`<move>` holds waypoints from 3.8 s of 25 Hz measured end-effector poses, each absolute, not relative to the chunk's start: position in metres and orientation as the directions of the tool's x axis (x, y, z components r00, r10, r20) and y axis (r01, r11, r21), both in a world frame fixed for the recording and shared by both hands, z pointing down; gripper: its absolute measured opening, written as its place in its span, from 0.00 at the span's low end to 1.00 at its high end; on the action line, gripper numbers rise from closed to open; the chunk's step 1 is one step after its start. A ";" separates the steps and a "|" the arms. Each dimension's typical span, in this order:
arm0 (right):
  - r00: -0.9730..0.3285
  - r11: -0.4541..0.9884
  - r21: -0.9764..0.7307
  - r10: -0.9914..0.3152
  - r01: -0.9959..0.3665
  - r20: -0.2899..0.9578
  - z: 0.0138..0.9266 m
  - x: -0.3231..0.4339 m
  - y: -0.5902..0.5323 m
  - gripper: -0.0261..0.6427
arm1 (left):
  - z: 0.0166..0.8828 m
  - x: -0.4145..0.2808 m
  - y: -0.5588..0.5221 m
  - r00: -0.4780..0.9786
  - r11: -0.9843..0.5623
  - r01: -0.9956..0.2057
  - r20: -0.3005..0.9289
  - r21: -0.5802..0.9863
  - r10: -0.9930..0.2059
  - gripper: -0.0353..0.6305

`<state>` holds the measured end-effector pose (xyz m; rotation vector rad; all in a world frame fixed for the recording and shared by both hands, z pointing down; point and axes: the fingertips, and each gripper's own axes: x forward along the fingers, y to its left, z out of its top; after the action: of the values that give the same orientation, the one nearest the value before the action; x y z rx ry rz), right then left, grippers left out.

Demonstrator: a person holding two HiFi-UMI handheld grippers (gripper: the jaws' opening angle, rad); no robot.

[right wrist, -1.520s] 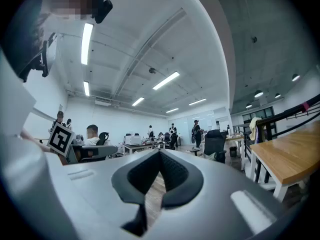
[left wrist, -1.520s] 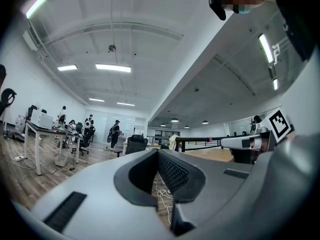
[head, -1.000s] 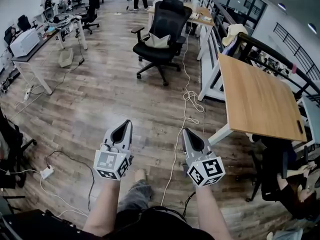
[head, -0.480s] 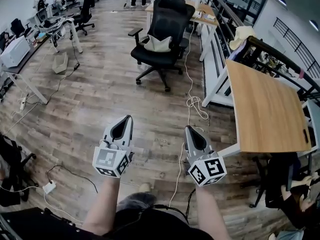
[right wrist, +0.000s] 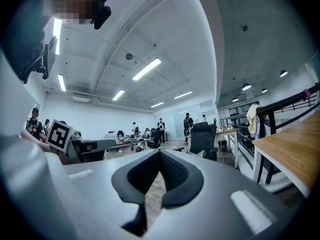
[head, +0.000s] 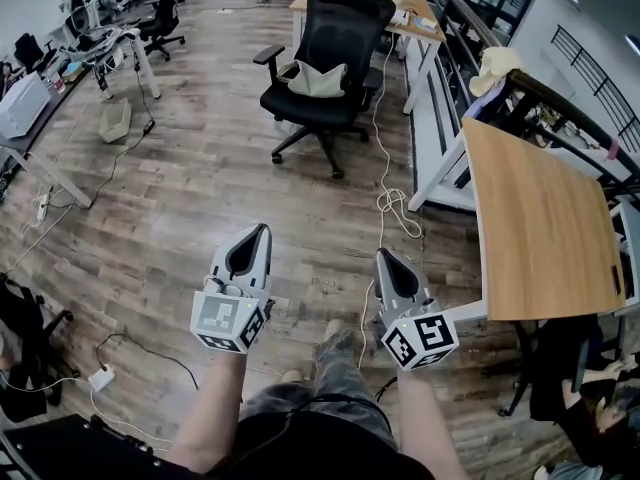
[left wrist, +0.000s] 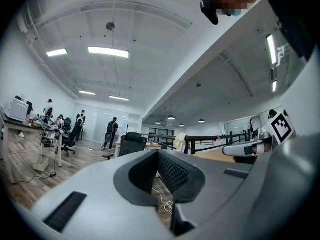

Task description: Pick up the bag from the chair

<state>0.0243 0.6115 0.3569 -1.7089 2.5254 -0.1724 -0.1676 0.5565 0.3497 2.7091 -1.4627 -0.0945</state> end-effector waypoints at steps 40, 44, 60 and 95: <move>-0.532 0.524 -0.147 -0.846 -0.839 0.018 0.368 0.078 0.268 0.05 | 0.364 -0.113 0.239 0.399 -0.398 -0.912 -0.011 0.100 -0.917 0.05; -0.474 0.466 -0.156 -0.880 -0.871 0.020 0.365 0.085 0.215 0.05 | 0.364 -0.109 0.179 0.449 -0.447 -0.889 -0.008 0.095 -0.894 0.05; -0.359 0.344 -0.177 -0.931 -0.922 0.061 0.379 0.055 0.056 0.05 | 0.366 -0.141 -0.007 0.553 -0.549 -0.829 0.006 0.111 -0.833 0.05; -0.411 0.364 -0.255 -0.897 -0.896 0.162 0.445 0.079 -0.171 0.05 | 0.439 -0.071 -0.210 0.622 -0.603 -0.782 0.135 0.158 -0.771 0.05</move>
<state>0.0787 -0.1706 0.4447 -1.7025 2.5906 -0.4804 -0.0708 -0.2102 0.4389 2.6442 -1.2818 0.0780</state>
